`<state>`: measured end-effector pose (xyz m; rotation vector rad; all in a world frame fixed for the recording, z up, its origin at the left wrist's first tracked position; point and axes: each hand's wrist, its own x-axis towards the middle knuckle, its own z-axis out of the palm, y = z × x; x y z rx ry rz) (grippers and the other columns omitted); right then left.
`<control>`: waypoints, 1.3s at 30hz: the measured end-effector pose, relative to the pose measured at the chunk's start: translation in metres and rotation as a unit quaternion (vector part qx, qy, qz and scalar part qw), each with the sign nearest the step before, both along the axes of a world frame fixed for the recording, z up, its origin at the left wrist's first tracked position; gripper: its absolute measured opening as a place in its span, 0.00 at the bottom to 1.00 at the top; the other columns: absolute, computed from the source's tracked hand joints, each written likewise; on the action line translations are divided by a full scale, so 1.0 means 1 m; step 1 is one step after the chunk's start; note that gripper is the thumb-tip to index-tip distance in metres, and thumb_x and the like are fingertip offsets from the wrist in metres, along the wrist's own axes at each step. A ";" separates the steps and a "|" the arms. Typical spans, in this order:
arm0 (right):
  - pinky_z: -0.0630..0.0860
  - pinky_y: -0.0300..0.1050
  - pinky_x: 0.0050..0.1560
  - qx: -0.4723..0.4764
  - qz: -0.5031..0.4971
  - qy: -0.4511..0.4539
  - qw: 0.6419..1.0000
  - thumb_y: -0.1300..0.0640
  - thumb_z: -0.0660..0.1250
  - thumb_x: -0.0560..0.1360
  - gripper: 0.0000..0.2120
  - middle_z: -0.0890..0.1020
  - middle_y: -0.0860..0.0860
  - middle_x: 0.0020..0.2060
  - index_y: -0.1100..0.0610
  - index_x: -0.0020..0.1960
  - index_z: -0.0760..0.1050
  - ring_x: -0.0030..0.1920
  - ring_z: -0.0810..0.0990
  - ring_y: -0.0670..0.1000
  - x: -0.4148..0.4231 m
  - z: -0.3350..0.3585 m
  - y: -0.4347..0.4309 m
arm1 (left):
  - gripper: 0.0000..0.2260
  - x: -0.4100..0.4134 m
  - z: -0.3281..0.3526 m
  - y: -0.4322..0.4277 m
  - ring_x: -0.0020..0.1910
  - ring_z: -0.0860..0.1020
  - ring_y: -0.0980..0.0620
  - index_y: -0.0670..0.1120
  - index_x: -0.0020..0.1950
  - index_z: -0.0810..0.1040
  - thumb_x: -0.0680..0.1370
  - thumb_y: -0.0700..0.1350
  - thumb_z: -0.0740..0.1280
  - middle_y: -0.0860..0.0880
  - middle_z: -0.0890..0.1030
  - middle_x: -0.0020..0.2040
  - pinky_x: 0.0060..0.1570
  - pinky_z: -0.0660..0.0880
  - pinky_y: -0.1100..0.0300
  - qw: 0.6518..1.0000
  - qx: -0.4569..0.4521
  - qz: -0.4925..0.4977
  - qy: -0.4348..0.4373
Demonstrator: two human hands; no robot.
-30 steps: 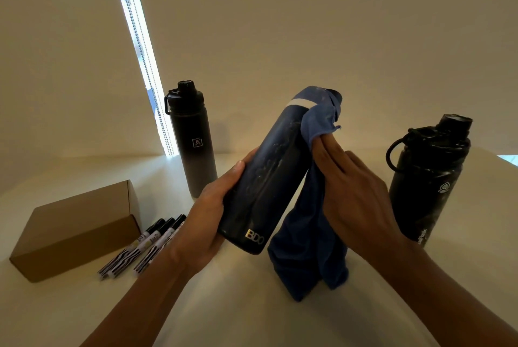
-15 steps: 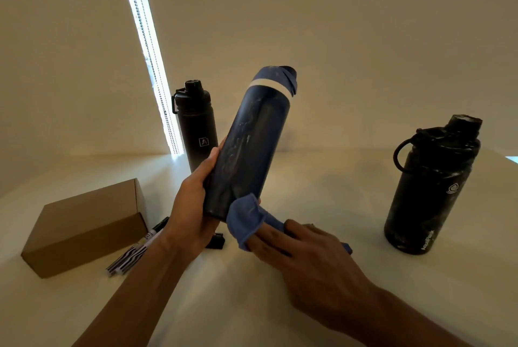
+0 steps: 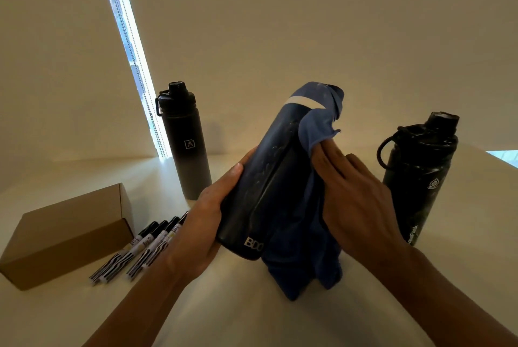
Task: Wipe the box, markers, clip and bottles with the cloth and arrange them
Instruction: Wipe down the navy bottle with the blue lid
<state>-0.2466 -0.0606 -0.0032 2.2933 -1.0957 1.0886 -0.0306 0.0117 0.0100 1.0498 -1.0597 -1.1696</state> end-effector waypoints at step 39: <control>0.80 0.46 0.49 -0.015 0.165 0.156 0.974 0.53 0.76 0.65 0.36 0.75 0.44 0.59 0.48 0.71 0.68 0.55 0.75 0.47 0.029 -0.032 0.040 | 0.24 0.030 -0.012 -0.018 0.59 0.84 0.44 0.47 0.66 0.83 0.86 0.61 0.56 0.41 0.84 0.63 0.69 0.75 0.40 0.985 0.040 -0.012 0.168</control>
